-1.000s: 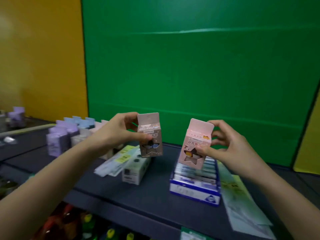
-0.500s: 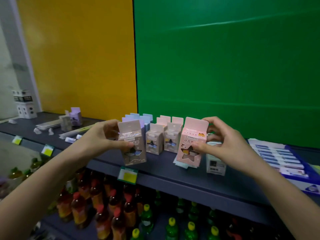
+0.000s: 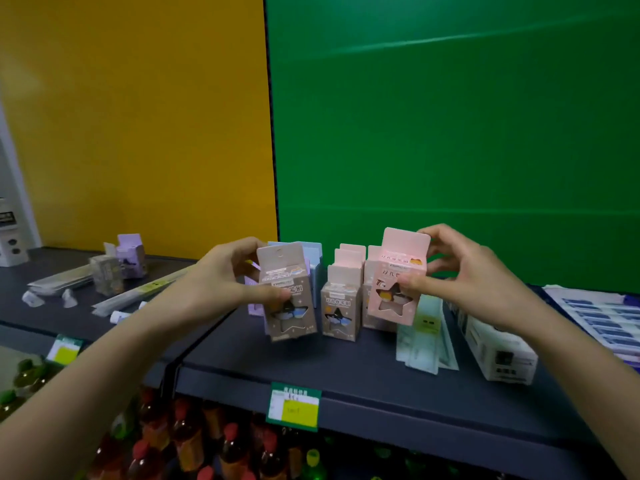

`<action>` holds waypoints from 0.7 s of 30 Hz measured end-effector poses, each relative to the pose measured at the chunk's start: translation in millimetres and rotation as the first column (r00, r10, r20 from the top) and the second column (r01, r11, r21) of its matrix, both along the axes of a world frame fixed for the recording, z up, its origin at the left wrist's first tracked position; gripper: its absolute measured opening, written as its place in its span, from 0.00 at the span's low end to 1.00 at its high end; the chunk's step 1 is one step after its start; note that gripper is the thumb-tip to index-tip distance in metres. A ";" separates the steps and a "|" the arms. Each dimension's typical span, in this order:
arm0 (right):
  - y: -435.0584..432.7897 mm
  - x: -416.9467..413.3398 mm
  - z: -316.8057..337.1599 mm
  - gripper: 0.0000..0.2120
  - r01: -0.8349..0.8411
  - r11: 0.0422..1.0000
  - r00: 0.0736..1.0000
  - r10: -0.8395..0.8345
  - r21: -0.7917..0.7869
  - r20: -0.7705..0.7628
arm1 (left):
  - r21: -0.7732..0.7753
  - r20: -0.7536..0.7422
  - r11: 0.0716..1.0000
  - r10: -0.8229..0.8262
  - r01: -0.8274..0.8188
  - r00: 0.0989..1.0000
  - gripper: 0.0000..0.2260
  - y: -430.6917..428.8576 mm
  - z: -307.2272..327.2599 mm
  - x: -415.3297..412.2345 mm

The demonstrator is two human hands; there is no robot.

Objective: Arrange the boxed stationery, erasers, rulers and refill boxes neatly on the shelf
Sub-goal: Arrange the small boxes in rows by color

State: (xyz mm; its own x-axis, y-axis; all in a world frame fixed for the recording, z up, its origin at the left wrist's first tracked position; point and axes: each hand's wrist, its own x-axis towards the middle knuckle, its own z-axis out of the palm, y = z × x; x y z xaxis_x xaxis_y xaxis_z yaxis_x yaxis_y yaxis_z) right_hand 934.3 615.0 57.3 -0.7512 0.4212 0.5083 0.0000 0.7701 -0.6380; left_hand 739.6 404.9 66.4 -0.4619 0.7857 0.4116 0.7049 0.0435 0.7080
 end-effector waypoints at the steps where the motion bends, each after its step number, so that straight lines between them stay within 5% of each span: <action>1: 3.3 -4.6 4.3 0.17 0.021 1.000 1.000 -0.021 -0.004 -0.010 | -0.011 -0.004 1.000 -0.012 0.012 1.000 0.19 2.3 6.0 -5.9; 21: 54.4 -66.0 54.4 0.20 0.333 0.939 0.942 -0.327 0.091 -0.071 | 0.046 -0.145 0.965 -0.249 0.258 0.958 0.18 100.5 67.3 -73.1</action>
